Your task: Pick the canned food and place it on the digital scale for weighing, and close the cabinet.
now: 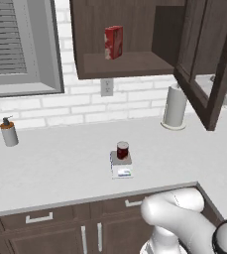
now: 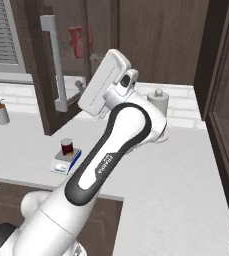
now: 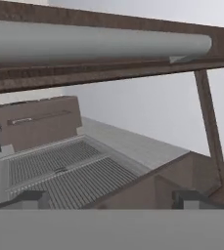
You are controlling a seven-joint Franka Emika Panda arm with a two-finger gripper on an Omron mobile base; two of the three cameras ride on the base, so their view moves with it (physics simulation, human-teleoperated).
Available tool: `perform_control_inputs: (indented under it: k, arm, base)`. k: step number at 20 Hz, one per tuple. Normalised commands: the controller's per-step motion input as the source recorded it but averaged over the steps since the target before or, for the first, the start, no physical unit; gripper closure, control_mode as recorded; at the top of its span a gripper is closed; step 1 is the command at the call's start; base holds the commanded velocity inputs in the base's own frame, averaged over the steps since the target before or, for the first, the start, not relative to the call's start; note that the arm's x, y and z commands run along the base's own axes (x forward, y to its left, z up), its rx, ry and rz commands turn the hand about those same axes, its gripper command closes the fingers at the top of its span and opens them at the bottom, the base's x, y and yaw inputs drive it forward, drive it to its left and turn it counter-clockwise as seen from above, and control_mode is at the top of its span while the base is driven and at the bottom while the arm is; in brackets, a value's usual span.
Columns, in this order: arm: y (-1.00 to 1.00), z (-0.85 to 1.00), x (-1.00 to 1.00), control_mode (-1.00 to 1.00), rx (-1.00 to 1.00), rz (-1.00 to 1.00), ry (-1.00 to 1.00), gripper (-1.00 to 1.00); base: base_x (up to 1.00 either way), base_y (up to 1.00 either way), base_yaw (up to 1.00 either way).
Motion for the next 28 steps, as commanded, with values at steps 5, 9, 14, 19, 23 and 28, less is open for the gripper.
perform_control_inputs:
  k: [5,9,14,19,23,28]
  arm:
    - [1.0,0.37,0.59,-1.0,0.0,-0.01,0.0,-1.0]
    - [1.0,-0.06,1.0,-1.0,0.0,-0.17,0.0,-1.0]
    - [0.9,-0.02,0.99,-1.0,-0.06,-0.37,0.03,-1.0]
    - [0.74,0.11,0.98,-1.0,-0.16,-0.52,0.36,-1.0]
    - [0.36,0.0,1.0,-1.0,-0.12,-0.37,0.44,-1.0]
    - [-0.15,-0.1,0.96,-1.0,0.0,-0.08,0.17,-1.0]
  base:
    - [0.0,0.0,0.0]
    - [0.0,0.0,0.0]
    - [0.0,0.0,0.0]
    - [0.0,0.0,0.0]
    - [0.0,0.0,0.0]
    - [0.0,0.0,0.0]
